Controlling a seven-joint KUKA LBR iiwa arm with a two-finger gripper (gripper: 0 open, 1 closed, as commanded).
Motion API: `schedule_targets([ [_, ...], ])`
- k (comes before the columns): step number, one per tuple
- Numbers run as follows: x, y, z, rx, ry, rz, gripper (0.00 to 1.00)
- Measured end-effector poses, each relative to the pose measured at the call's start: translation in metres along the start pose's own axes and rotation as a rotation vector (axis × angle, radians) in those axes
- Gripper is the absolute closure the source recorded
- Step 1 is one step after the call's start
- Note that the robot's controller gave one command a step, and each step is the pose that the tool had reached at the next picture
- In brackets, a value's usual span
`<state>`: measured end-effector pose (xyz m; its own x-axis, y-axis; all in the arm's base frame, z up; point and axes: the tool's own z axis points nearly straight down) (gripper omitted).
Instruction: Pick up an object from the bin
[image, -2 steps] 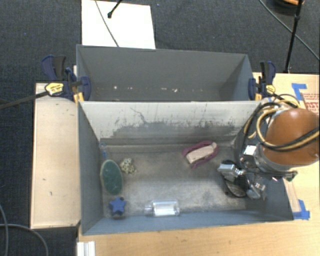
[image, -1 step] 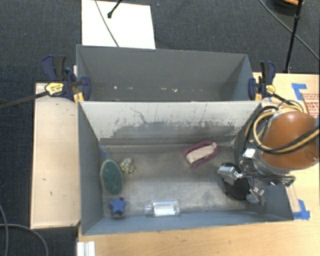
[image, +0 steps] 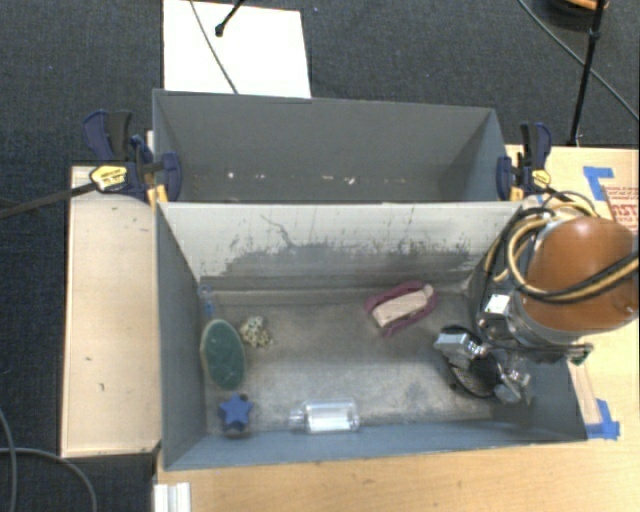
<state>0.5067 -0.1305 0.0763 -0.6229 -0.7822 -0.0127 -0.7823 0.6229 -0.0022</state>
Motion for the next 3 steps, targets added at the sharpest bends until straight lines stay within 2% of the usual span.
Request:
schedule_targets([
  [1, 0.009, 0.015, 0.001, 0.009, 0.000, 0.037, 0.00],
  [2, 0.002, -0.005, 0.002, -0.021, 0.002, 0.033, 0.00],
  [3, 0.010, -0.013, 0.001, 0.002, 0.010, 0.030, 1.00],
])
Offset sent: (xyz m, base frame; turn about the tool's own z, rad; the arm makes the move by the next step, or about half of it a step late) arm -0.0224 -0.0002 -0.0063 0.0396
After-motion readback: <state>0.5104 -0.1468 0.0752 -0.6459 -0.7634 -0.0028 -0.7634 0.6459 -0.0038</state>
